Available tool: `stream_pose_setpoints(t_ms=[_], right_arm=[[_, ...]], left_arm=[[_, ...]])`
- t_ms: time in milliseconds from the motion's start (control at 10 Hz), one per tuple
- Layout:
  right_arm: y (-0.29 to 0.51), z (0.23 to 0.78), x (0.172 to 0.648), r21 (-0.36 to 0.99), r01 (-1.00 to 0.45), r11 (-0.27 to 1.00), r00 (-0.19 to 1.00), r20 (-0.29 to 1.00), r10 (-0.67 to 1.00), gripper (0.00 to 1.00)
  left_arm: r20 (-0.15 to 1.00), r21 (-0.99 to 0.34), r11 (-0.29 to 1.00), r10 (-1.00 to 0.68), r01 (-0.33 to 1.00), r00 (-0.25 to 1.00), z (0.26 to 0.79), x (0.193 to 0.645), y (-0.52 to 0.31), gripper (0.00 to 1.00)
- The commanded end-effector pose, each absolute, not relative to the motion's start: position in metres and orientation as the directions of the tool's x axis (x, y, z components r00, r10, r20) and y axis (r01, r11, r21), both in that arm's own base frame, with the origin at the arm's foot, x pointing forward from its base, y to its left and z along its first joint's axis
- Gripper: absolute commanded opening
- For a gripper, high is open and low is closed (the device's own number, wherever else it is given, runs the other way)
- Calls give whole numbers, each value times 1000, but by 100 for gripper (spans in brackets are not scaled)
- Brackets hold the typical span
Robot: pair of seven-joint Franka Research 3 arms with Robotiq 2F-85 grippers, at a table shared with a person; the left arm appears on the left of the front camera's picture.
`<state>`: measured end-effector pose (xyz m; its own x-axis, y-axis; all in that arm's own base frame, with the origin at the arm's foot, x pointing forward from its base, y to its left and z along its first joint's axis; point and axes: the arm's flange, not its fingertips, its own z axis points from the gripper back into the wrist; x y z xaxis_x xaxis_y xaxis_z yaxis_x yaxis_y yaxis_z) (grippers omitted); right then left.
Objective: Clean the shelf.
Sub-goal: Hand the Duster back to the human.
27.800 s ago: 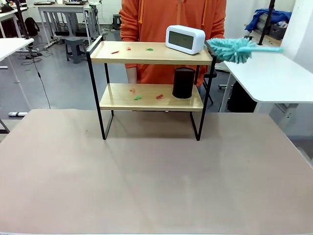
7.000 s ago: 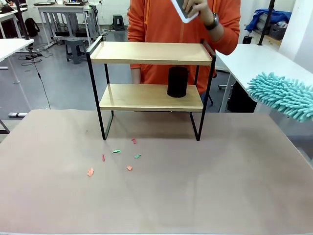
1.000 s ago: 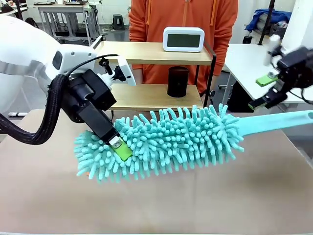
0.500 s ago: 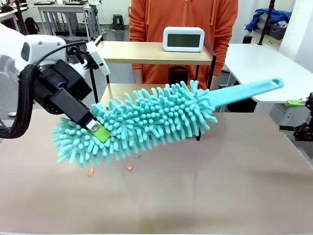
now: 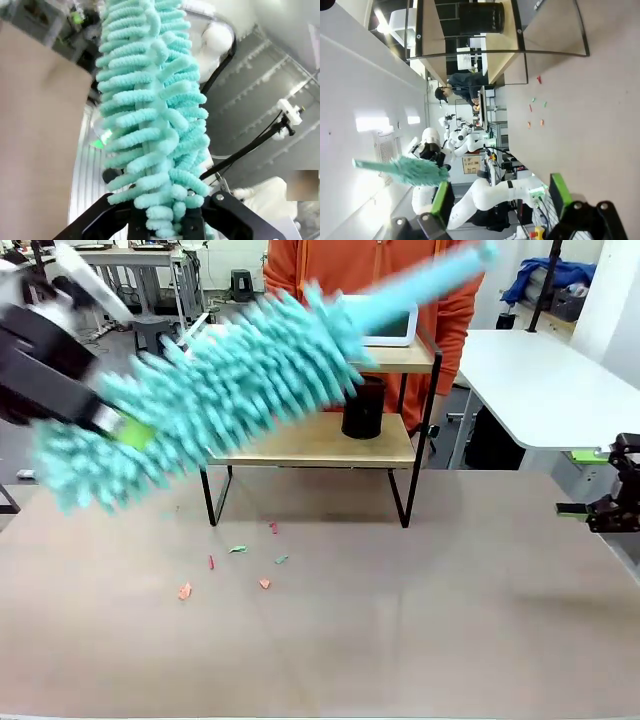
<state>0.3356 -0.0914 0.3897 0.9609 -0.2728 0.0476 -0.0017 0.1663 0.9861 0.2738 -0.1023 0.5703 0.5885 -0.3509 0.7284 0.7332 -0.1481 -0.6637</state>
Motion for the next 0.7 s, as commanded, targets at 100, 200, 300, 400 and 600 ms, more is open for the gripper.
stream_pose_setpoints(t_ms=[100,200,300,400,600], right_arm=[[-95,394,336,985,-9,172,963,55,-263,100],[-95,394,336,985,-9,172,963,55,-263,100],[-95,394,336,985,-9,172,963,55,-263,100],[-95,394,336,985,-9,172,963,55,-263,100],[-95,394,336,985,-9,172,963,55,-263,100]], left_arm=[[852,-518,-67,44,853,521,598,218,16,0],[836,-528,7,181,849,518,591,212,46,0],[780,-590,91,323,803,536,581,212,70,0],[663,-705,144,480,695,574,566,217,93,0],[462,-872,194,631,449,623,536,234,128,0]])
